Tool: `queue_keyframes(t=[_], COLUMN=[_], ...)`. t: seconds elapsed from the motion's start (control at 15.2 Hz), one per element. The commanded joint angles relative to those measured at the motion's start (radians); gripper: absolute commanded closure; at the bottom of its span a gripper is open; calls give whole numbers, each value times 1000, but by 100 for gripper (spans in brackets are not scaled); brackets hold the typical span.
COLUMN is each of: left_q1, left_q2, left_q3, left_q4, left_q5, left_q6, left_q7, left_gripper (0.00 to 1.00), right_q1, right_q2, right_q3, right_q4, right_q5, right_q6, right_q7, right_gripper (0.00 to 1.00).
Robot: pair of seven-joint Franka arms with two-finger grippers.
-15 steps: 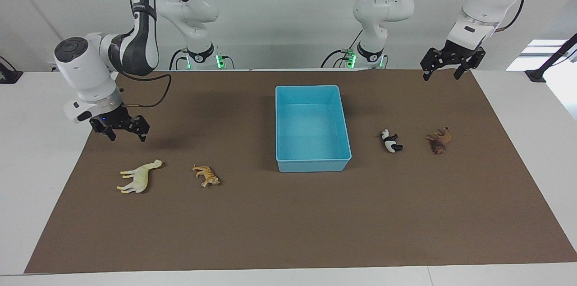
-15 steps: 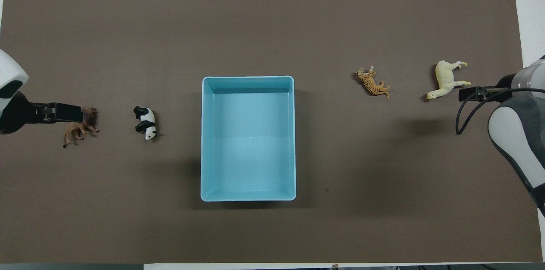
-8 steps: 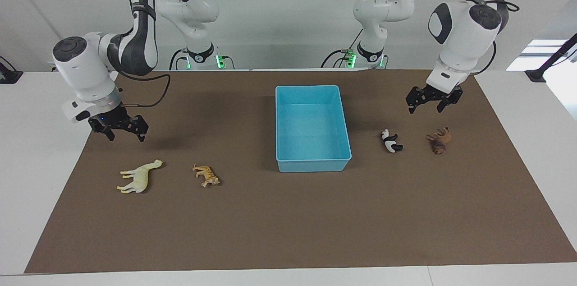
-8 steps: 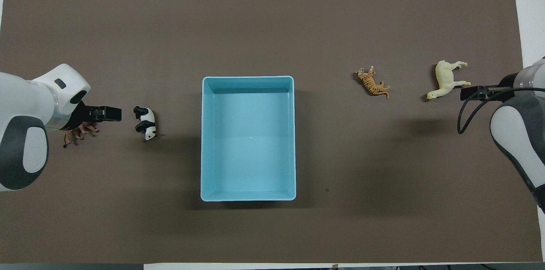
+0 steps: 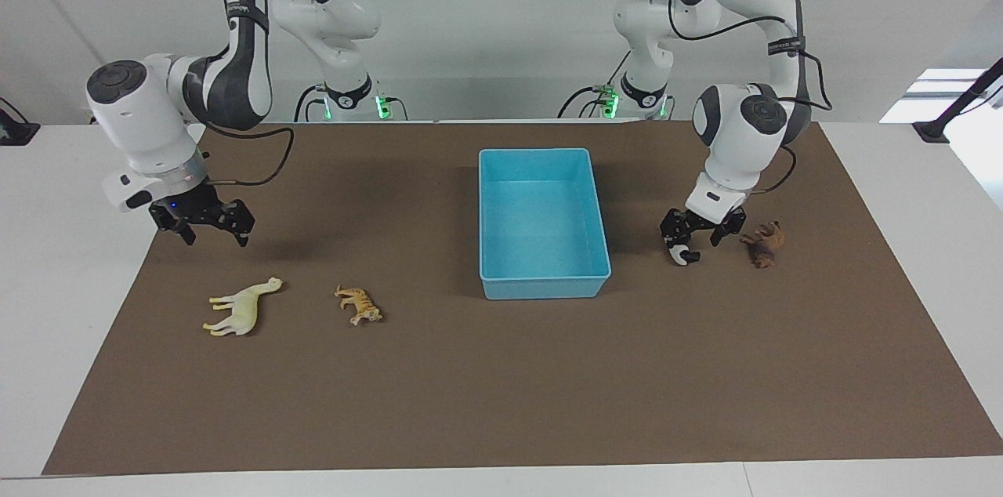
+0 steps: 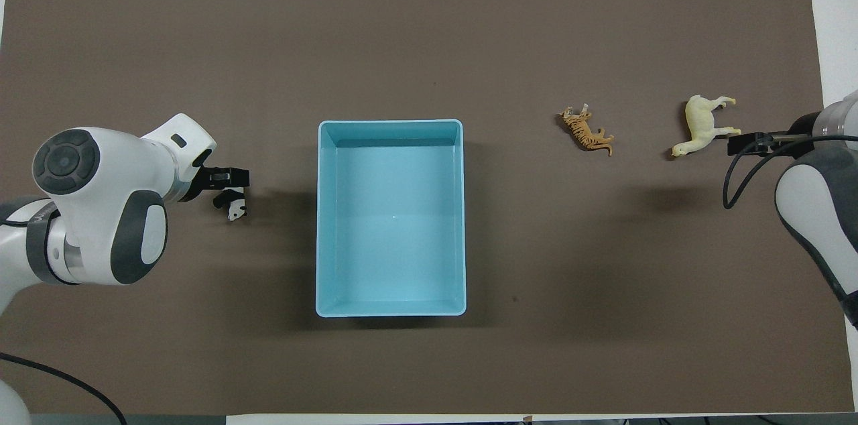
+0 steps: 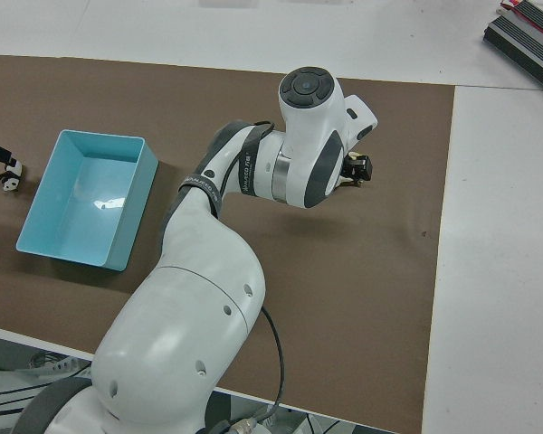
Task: Put all toys into storage box
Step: 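Grasp the panda with the left gripper while the right gripper reaches the camel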
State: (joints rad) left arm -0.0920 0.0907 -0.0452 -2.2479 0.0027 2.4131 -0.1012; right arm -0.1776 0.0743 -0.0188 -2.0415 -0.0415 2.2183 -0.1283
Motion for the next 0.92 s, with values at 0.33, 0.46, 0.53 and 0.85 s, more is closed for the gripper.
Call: queue_keyframes(t=[0.33,0.46,0.53,0.85], left_q1=[-21,-23,-23,-15], left_q2=[47,76,78,75], left_q3=[11,11,11,11], left_q4=[-48,-48,-48,6], left_q5=[-7,-7,-7,-7], left_q6=[86,87,86,2], left_q7=[-31,-31,-31,-49], left_gripper=[0,0,2,98], right_q1=[-14,-11,-11,-14], right_q2=[-5,-5,-5,80], right_q3=[7,7,7,7], right_q4=[15,11,3,6], right_q5=[15,15,15,15], right_q6=[-23,-19,-6,119], right_q7=[6,4,6,0], right_gripper=[0,0,0,0])
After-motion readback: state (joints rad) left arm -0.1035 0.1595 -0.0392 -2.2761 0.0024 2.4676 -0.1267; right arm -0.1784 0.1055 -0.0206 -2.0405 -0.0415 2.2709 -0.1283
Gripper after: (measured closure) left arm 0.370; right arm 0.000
